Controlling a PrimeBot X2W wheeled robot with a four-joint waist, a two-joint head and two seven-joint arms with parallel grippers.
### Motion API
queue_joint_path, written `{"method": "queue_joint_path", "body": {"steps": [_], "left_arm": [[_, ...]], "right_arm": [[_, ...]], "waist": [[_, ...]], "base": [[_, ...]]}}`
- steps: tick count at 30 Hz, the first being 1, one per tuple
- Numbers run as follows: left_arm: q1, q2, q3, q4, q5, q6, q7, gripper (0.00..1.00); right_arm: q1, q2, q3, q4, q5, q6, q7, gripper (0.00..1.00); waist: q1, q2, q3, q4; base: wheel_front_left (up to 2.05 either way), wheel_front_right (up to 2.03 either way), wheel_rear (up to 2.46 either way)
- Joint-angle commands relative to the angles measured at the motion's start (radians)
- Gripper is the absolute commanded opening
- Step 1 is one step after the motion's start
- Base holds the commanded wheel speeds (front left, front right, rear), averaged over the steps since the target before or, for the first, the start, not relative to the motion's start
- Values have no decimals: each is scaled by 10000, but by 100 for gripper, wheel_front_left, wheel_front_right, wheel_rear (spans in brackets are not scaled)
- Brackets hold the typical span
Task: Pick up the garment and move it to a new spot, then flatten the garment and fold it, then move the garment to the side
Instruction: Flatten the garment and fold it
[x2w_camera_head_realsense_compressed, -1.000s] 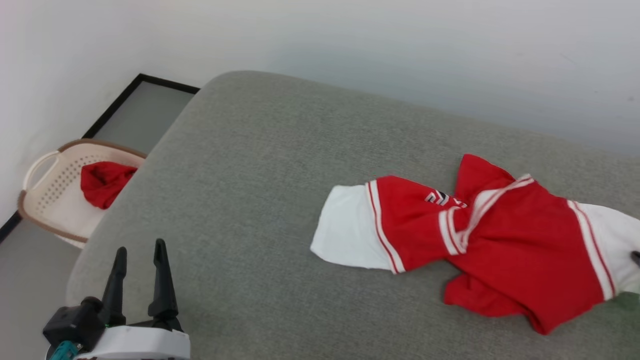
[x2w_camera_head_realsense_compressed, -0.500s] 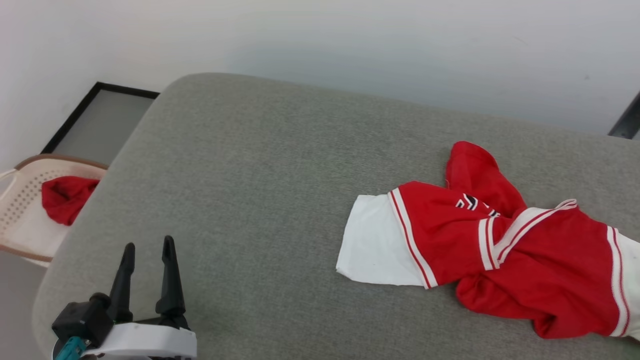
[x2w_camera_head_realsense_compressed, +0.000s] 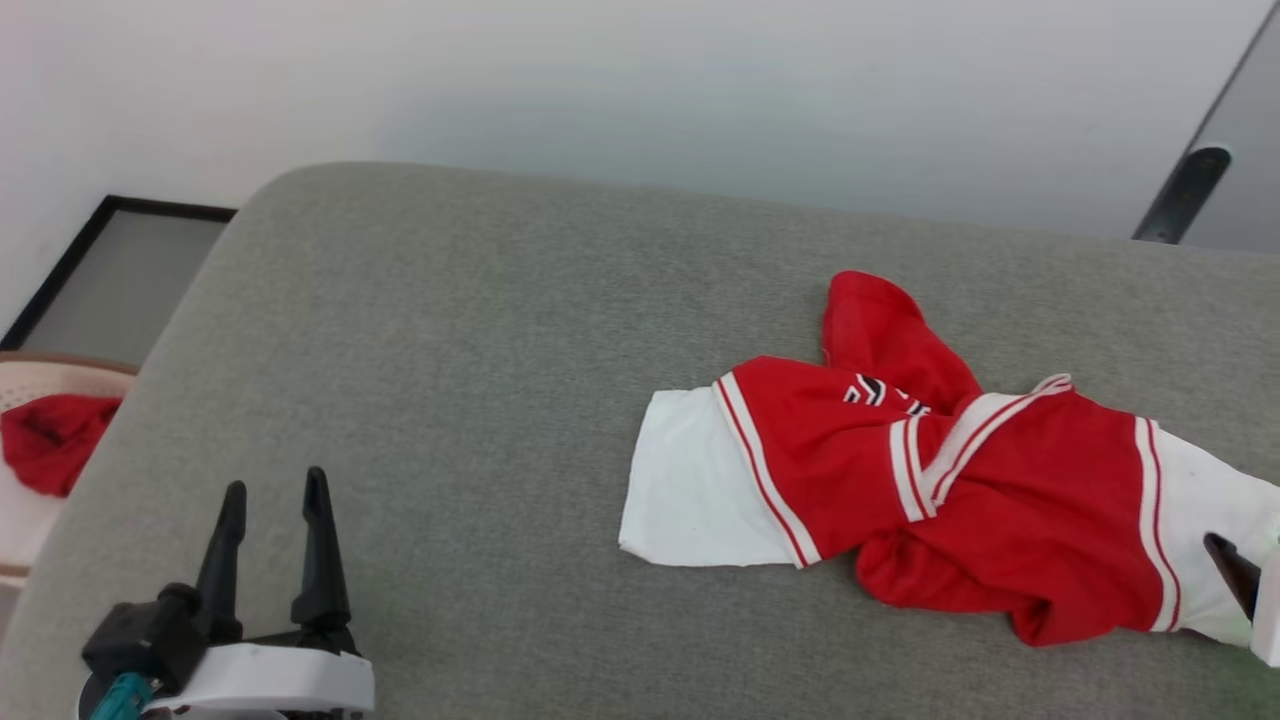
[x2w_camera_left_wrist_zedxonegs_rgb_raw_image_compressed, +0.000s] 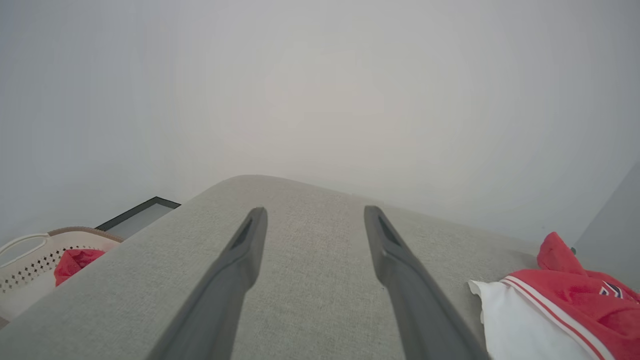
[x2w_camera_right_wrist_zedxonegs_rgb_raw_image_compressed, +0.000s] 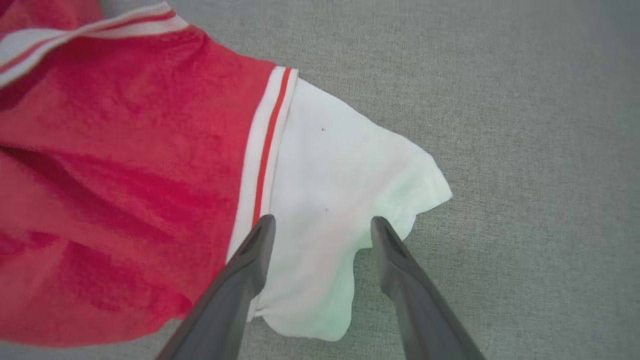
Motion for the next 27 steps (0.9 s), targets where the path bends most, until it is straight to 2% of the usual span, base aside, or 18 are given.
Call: {"method": "queue_joint_path", "body": {"steps": [1,7,12,13,18,23,27], "left_arm": [[7,18,75,-59,53,-25,-13,100],[-23,68,-66,-142,181,-25,-13,100],[-6,279,-602,-374,104,-26,-13,100],[-6,279,-602,-374,104,-26,-13,100],[102,534,-1010,-487,-15,-15,-9,100],[119,1085,-1818,-377,-658,-15,-7,100],[-76,1902,-2781,-461,-1738,-15,636,100]], "right_arm": [[49,-57,22,-182,166,-6,-212,100],[369,-96,96,-899,320,-6,-1291,100],[619,173,-61,-1414,20,-8,-2714,100],[619,173,-61,-1414,20,-8,-2714,100],[725,578,-59,-1758,-689,-6,-4548,100],[729,1112,-37,-1663,-1378,-6,-6394,100],[666,1598,-28,-1396,-1656,-6,-7243,100]], "waist": [[0,0,-8,-233],[0,0,34,-515],[0,0,154,-754],[0,0,154,-754],[0,0,361,-1158],[0,0,615,-1700],[0,0,848,-2139]], "base": [[0,0,0],[0,0,0],[0,0,0],[0,0,0],[0,0,0],[0,0,0],[0,0,0]]}}
